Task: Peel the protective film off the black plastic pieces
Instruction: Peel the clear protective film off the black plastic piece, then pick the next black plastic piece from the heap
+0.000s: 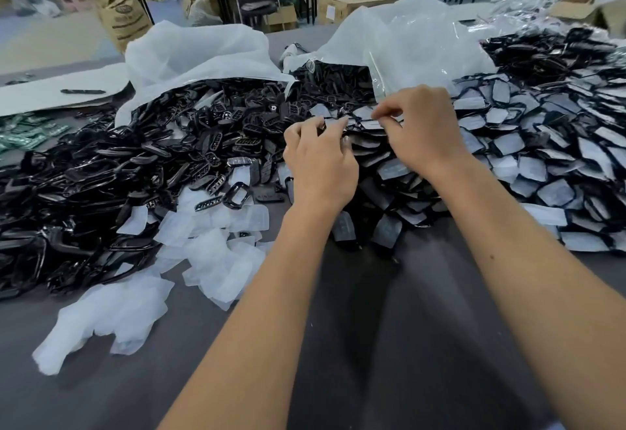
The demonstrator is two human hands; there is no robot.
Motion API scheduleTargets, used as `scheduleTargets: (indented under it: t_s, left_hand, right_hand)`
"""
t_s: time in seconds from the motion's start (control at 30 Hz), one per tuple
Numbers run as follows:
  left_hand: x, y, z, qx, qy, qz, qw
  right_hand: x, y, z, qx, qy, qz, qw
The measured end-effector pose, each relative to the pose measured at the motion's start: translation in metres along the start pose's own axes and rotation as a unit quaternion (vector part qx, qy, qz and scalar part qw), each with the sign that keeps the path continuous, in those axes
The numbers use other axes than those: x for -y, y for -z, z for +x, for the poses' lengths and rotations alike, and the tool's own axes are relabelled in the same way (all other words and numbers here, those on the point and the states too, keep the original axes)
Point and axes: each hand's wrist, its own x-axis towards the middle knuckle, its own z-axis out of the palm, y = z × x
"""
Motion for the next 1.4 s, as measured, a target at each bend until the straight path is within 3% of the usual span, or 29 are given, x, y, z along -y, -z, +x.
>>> scheduleTargets:
  t_s: [0.1, 0.23, 0.33, 0.43, 0.57, 0.73, 0.93, 1.07, 1.17, 1.2, 1.3, 1.4]
  left_hand:
    - [0.006, 0.01, -0.007, -0.02, 0.021, -0.044, 0.999]
    - [0.035, 0.037, -0.013, -0.034, 0.05, 0.038, 0.997]
    - [0.061, 0.059, -0.017, -0.028, 0.11, 0.12, 0.986]
    - [0.084, 0.079, -0.023, -0.033, 0.181, 0.16, 0.97]
    - [0.111, 0.091, -0.029, -0.003, 0.184, 0.167, 0.969]
    - [0.126, 0.09, -0.034, 0.005, 0.162, 0.145, 0.976]
    - [0.129, 0.101, -0.037, -0.085, 0.159, 0.044, 0.983]
    - [0.13, 0.112, -0.044, -0.189, 0.199, -0.08, 0.958]
    - [0.128, 0.117, -0.052, -0.199, 0.242, -0.236, 0.92]
    - [0.128, 0.117, -0.056, -0.195, 0.247, -0.267, 0.911]
    - [0.133, 0.12, -0.068, -0.195, 0.243, -0.303, 0.9]
    - [0.135, 0.123, -0.074, -0.177, 0.253, -0.358, 0.881]
  right_hand:
    - [0.02, -0.003, -0.001, -0.029, 0.016, 0.031, 0.999]
    - [0.07, -0.026, -0.003, -0.013, 0.064, 0.069, 0.995]
    - [0.106, -0.05, -0.002, 0.08, 0.095, 0.052, 0.991]
    - [0.13, -0.077, 0.001, 0.18, 0.132, -0.036, 0.974]
    - [0.144, -0.105, 0.001, 0.249, 0.136, -0.111, 0.952]
    - [0.144, -0.115, 0.009, 0.23, 0.144, -0.104, 0.957]
    - [0.13, -0.115, 0.01, 0.185, 0.117, -0.066, 0.974]
    - [0.129, -0.111, 0.002, 0.103, 0.014, 0.127, 0.986]
    - [0.139, -0.112, -0.014, 0.089, -0.066, 0.285, 0.952]
    - [0.144, -0.113, -0.02, 0.108, -0.096, 0.352, 0.925]
    - [0.155, -0.121, -0.04, 0.179, -0.17, 0.554, 0.795]
    - [0.154, -0.127, -0.051, 0.217, -0.197, 0.624, 0.725]
